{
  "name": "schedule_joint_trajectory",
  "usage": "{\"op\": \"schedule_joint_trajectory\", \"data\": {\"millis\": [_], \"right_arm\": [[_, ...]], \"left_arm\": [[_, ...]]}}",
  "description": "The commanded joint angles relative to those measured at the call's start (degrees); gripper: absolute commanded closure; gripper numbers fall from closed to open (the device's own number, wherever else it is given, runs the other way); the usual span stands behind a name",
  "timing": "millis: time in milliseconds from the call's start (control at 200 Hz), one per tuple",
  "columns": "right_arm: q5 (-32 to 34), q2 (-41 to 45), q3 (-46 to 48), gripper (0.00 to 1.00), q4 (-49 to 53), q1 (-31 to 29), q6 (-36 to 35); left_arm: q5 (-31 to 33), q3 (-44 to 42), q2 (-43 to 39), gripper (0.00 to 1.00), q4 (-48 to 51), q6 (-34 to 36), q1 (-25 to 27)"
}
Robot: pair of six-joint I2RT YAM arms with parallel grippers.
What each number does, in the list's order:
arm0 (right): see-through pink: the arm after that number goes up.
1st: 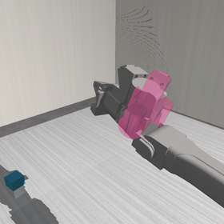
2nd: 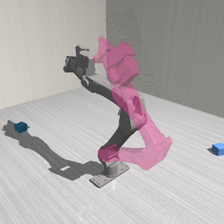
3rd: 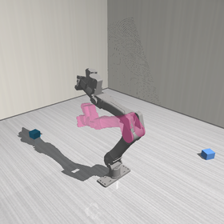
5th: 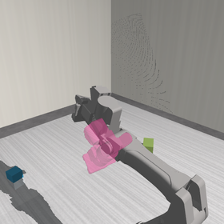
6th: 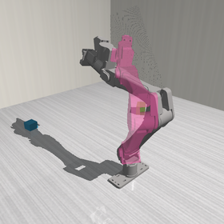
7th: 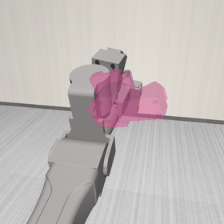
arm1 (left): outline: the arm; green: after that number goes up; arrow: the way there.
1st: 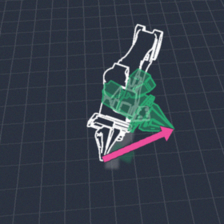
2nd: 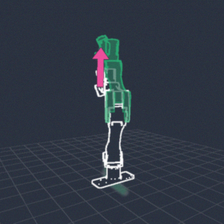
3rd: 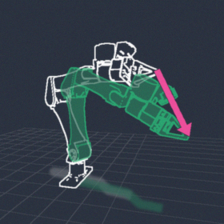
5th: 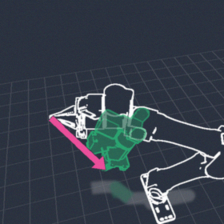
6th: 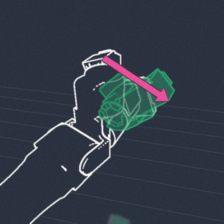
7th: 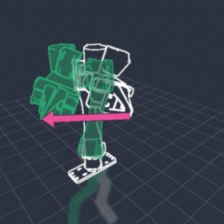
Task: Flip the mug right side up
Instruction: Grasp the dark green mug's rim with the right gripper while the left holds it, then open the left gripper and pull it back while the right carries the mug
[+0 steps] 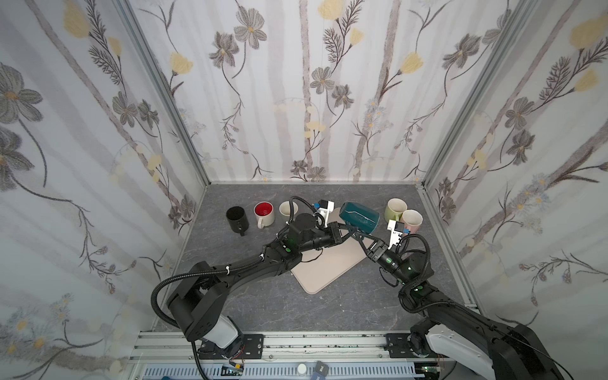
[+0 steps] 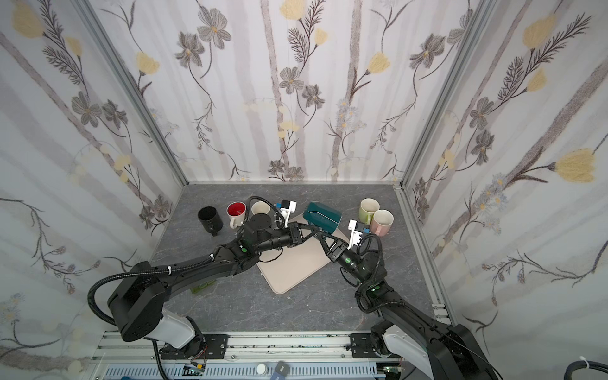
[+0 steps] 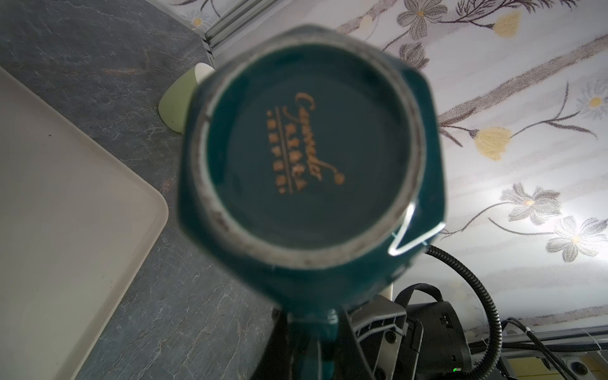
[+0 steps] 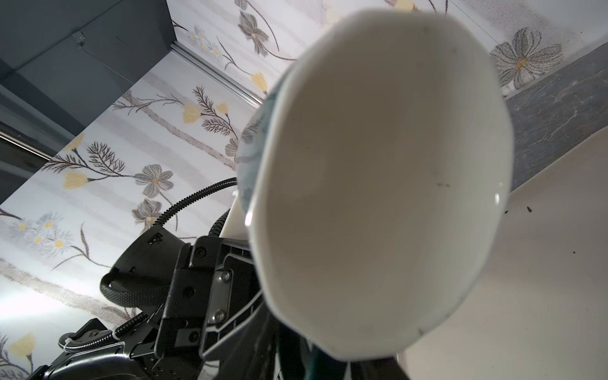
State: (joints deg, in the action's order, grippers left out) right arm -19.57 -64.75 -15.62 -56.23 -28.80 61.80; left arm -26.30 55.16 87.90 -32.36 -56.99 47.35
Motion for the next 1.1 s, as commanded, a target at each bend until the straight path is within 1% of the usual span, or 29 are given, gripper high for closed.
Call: {"op": "schedule_joint_trajectory", "data": {"millis": [0,130,255,305,575,819,939,949,1004,1019,1099], "right_arm": [[-1.0,1.2,-0.3,0.66,-7.4,0.1,-1.9],[-0.7,2.3,-0.2,0.66,-6.7,0.3,-2.6],[-0.8,2.3,-0.4,0.68,-6.0,0.4,-3.0],[-0.8,2.0,-0.5,0.69,-5.6,0.4,-3.0],[-1.3,0.1,-1.6,0.85,-4.2,0.6,-2.6],[-0.7,1.0,-3.2,1.00,1.1,0.8,-4.4],[0.1,1.2,-3.7,1.00,3.1,0.9,-4.9],[0.2,1.3,-3.7,1.00,3.1,0.9,-4.9],[0.7,1.1,-3.8,1.00,3.4,0.9,-4.9],[1.0,1.1,-3.8,1.00,3.6,0.9,-4.8],[2.5,0.6,-3.6,1.00,4.2,1.0,-3.9]], "left_arm": [[-3.1,0.0,0.1,1.00,2.3,1.8,0.5],[-2.9,0.4,-0.4,1.00,5.0,4.4,0.7],[-0.1,2.0,-1.0,1.00,11.4,10.1,2.4],[0.7,2.5,-1.1,1.00,12.8,11.2,3.0],[2.2,4.0,-1.0,1.00,14.4,12.5,3.3],[3.4,4.5,-1.5,1.00,15.7,13.2,3.3],[4.5,4.6,-1.7,1.00,16.0,13.1,3.2],[4.6,4.5,-1.8,0.97,16.1,13.1,3.2],[6.0,4.4,-1.7,0.69,16.4,12.9,3.2],[6.4,4.3,-1.7,0.64,16.3,12.7,3.2],[8.4,4.3,-1.4,0.55,16.1,12.3,3.2]]}}
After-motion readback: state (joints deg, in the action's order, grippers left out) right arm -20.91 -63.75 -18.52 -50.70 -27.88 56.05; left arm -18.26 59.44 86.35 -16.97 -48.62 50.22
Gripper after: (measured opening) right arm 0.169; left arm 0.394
